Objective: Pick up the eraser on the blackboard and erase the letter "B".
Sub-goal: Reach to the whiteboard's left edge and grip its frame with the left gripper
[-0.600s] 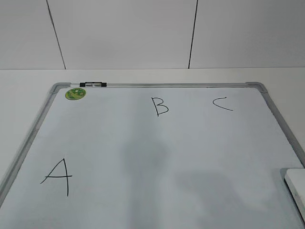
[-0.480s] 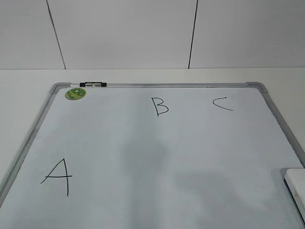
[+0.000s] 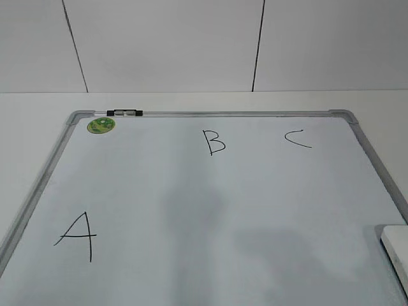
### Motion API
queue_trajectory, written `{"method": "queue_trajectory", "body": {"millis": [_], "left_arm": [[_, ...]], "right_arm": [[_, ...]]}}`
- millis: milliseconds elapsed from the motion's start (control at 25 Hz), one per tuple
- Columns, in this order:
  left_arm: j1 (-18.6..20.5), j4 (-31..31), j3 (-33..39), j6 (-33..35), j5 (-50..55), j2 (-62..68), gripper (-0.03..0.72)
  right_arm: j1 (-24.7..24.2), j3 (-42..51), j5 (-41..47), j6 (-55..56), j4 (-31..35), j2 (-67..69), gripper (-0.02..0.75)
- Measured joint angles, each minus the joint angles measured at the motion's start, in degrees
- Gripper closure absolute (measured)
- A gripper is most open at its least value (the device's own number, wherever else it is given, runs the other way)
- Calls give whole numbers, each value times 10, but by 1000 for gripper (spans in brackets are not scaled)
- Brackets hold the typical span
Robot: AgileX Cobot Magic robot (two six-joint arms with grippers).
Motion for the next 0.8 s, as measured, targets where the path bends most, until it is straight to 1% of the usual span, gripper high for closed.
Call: {"method": "queue_trajectory", "body": {"millis": [400, 640, 800], "left_arm": [[0, 0, 0, 0, 0, 0, 453], [0, 0, 0, 0, 0, 0, 452], [0, 0, 0, 0, 0, 0, 452]], "right_arm": [[0, 0, 0, 0, -2, 11, 154], [0, -1, 2, 20, 3, 78, 154], [0, -7, 7, 34, 22, 140, 154]]}}
